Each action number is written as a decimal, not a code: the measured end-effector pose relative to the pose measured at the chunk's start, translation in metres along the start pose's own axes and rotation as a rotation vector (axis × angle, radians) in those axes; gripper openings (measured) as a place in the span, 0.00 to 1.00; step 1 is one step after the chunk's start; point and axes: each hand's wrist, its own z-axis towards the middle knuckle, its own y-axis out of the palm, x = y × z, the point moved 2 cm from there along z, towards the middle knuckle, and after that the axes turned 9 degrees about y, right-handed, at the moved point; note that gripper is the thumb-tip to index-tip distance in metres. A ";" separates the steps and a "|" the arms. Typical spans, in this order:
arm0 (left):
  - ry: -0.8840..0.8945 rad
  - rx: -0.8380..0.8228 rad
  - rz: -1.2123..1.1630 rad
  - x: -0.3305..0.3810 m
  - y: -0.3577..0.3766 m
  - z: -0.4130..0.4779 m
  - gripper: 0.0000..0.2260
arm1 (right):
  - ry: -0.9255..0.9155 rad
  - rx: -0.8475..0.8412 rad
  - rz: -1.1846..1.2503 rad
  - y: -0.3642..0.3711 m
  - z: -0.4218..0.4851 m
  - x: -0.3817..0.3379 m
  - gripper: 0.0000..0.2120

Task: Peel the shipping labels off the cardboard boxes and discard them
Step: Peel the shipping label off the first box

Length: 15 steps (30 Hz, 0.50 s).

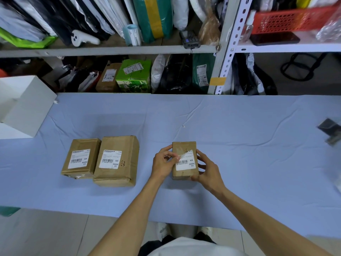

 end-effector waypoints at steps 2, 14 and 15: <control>0.021 0.007 -0.018 0.000 0.001 -0.002 0.02 | 0.004 -0.001 0.003 0.000 0.000 0.001 0.43; -0.003 0.017 -0.079 0.003 0.001 -0.005 0.06 | 0.012 -0.005 -0.016 0.001 -0.001 0.000 0.44; -0.008 0.012 -0.083 0.003 0.001 -0.005 0.05 | 0.012 -0.003 -0.018 0.001 -0.001 0.000 0.44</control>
